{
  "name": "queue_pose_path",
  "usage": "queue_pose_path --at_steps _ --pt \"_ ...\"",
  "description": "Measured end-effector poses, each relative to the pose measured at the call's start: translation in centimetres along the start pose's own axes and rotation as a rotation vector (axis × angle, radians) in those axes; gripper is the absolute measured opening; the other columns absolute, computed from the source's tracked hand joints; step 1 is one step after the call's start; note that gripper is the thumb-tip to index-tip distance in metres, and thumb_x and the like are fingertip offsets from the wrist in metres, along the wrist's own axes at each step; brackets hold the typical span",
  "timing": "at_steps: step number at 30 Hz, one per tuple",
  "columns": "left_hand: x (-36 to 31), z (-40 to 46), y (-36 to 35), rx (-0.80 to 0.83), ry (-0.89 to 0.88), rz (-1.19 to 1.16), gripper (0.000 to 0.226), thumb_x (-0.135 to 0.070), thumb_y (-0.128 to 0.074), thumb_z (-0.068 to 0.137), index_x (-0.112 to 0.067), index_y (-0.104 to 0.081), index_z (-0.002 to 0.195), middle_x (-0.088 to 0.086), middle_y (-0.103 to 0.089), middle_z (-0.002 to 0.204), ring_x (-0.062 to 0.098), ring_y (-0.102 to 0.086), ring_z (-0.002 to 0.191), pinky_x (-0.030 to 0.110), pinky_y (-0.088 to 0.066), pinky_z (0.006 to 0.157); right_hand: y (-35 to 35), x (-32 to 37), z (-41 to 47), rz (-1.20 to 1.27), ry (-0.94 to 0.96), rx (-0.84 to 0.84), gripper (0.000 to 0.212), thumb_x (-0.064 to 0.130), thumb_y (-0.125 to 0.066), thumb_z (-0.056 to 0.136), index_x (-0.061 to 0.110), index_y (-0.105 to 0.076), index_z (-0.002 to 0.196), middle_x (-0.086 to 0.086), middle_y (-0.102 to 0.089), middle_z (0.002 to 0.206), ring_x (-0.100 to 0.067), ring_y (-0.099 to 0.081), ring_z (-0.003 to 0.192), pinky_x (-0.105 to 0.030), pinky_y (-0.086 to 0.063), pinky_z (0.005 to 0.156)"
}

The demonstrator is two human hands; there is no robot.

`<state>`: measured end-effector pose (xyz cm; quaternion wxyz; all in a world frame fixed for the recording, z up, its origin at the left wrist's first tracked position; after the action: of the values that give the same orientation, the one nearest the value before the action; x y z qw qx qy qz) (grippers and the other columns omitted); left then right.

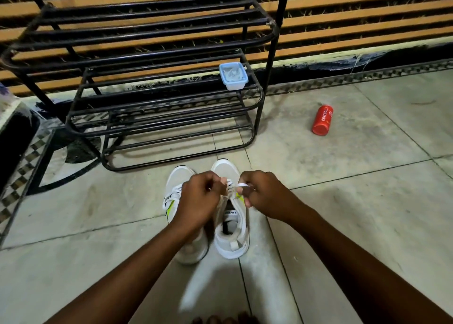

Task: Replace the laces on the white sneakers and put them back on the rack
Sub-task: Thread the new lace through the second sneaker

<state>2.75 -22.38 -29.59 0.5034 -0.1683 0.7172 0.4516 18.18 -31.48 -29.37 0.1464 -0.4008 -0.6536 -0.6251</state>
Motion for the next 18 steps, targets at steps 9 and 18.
queue_pose_path --at_steps 9,18 --pt "-2.8 2.9 0.5 0.175 0.488 -0.193 0.009 0.002 -0.076 0.086 0.005 -0.073 0.094 0.020 -0.070 0.072 0.024 -0.064 0.053 0.026 -0.051 0.050 -1.3 1.8 -2.3 0.380 0.103 0.050 0.021 0.024 -0.068 0.097 0.011 -0.071 0.081 -0.007 -0.071 0.063 -0.019 -0.066 0.055 -0.029 -0.055 0.063" --pt "-1.8 3.0 5.3 0.040 0.244 -0.024 0.016 0.001 -0.069 0.090 -0.008 -0.078 0.081 0.007 -0.074 0.074 0.019 -0.057 0.053 0.021 -0.045 0.050 -3.5 -0.2 -0.6 0.194 0.145 0.028 0.024 0.014 -0.052 0.100 0.019 -0.074 0.109 -0.002 -0.070 0.074 -0.014 -0.068 0.063 -0.032 -0.059 0.066"
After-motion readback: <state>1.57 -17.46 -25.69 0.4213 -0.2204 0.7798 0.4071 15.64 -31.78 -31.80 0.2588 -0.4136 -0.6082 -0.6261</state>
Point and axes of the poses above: each hand's wrist, its own z-axis towards the middle knuckle, its own y-axis out of the back of the hand, x = y × z, the point moved 2 cm from there along z, towards the middle knuckle
